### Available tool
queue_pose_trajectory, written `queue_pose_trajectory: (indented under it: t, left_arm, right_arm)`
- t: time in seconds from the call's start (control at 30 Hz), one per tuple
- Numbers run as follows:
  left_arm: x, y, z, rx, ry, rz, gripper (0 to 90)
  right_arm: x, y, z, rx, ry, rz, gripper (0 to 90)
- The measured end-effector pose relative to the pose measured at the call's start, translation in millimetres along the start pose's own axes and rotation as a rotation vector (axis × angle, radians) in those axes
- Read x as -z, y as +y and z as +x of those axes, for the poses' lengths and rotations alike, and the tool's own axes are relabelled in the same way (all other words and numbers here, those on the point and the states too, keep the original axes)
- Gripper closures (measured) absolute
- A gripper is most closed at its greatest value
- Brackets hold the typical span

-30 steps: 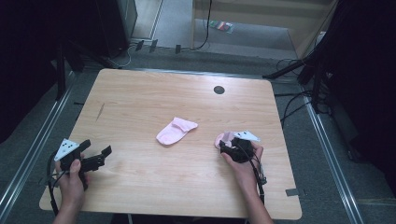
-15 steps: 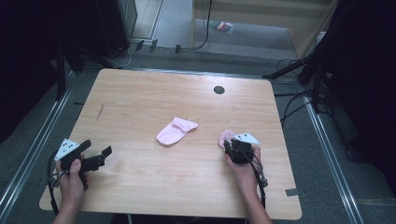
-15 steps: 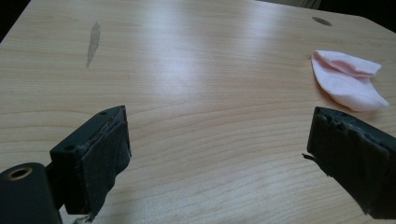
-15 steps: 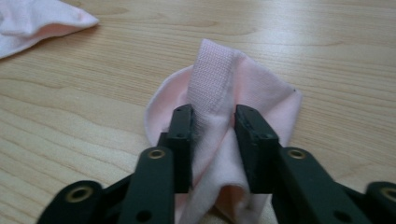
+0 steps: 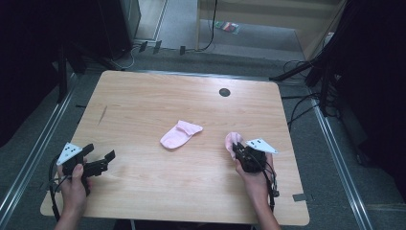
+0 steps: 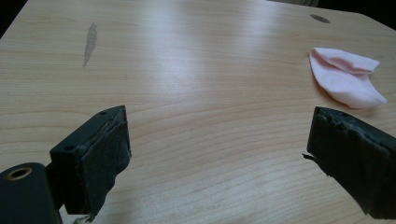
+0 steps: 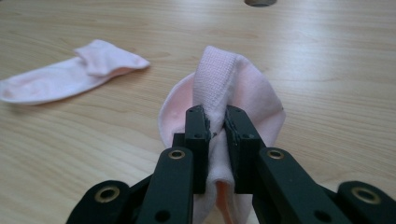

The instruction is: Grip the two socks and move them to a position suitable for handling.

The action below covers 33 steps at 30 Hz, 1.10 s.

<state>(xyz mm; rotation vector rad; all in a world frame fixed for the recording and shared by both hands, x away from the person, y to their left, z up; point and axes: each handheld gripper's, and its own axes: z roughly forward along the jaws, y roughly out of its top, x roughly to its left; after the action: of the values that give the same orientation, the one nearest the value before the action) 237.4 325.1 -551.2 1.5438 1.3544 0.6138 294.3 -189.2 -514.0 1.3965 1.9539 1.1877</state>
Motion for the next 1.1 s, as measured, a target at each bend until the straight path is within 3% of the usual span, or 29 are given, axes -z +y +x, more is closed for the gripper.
queue_pose_trajectory:
  t: [0.07, 0.4, 0.7, 0.97, 1.1]
  left_arm:
    - [0.0, -0.1, -0.1, -0.001, 0.001, -0.001, 5.9]
    - [0.0, -0.1, 0.1, 0.004, 0.001, -0.004, 5.9]
    - [0.8, -0.4, -1.3, -0.013, 0.015, -0.009, 5.9]
    - [1.2, -0.7, -2.0, -0.015, 0.024, -0.013, 5.9]
    - [2.1, -1.4, -4.5, -0.042, 0.038, -0.025, 5.9]
  right_arm:
    - [7.3, 4.2, 7.9, 0.005, 0.035, -0.008, 81.5]
    - [27.2, 10.2, 51.9, 0.057, 0.104, -0.002, 81.3]
    - [24.3, 1.3, 85.1, 0.101, 0.171, 0.029, 81.1]
    - [17.6, -8.4, 111.9, 0.106, 0.238, 0.07, 81.1]
    - [12.9, -14.3, 124.6, 0.117, 0.246, 0.09, 81.0]
